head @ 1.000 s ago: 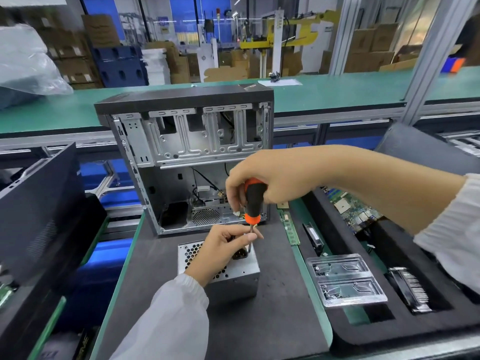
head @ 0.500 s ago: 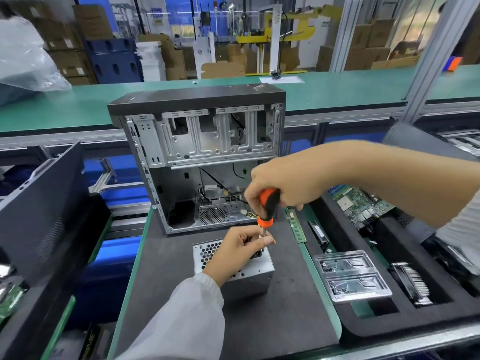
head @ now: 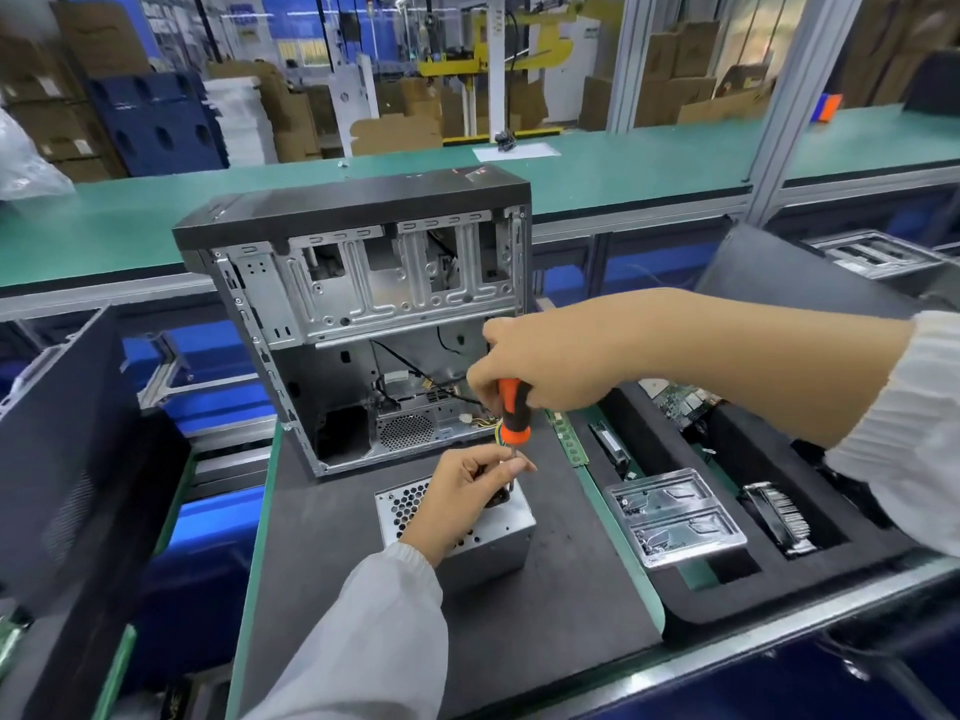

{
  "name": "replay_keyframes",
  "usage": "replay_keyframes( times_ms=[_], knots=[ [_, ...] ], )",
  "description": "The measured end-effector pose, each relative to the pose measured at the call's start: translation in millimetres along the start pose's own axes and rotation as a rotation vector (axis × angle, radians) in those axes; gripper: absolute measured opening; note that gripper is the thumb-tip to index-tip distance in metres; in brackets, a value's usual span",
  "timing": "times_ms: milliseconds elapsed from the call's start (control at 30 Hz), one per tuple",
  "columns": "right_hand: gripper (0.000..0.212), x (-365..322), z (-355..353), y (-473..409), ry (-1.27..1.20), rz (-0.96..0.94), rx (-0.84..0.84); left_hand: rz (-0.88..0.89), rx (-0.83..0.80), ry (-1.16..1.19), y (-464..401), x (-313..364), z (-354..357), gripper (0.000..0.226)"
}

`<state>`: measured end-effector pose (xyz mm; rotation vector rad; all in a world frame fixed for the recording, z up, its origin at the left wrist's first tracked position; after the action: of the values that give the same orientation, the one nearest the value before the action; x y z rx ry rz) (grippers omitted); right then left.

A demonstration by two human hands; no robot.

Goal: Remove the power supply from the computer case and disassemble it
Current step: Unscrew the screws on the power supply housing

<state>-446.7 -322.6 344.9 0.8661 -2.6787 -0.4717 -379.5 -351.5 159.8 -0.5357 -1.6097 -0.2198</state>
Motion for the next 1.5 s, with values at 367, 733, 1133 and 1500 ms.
replay_keyframes(
  times_ms=[367,733,1133,1500],
  knots=[
    [0.058,11,-6,0,0.158,0.277,0.213,-0.004,0.017,-0.056,-2,-4,-1,0.016],
    [0.067,6,-9,3,0.037,0.123,0.244,0.003,0.033,-0.103,-2,-1,2,0.029],
    [0.047,12,-1,0,-0.138,-0.079,0.085,0.004,-0.009,-0.101,-3,16,7,0.020],
    [0.045,14,-1,5,0.066,-0.066,-0.007,-0.018,0.011,-0.075,-6,28,4,0.020]
  ],
)
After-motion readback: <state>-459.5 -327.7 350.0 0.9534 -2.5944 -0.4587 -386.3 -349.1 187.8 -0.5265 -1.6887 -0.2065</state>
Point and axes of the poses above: each hand's wrist, its own y-axis away from the middle knuckle, its own z-axis out of the palm, x = y × z, the point moved 6 cm from there along -y, towards the middle knuckle, and after that the axes turned 1 degree about -z, right-handed, at the moved point
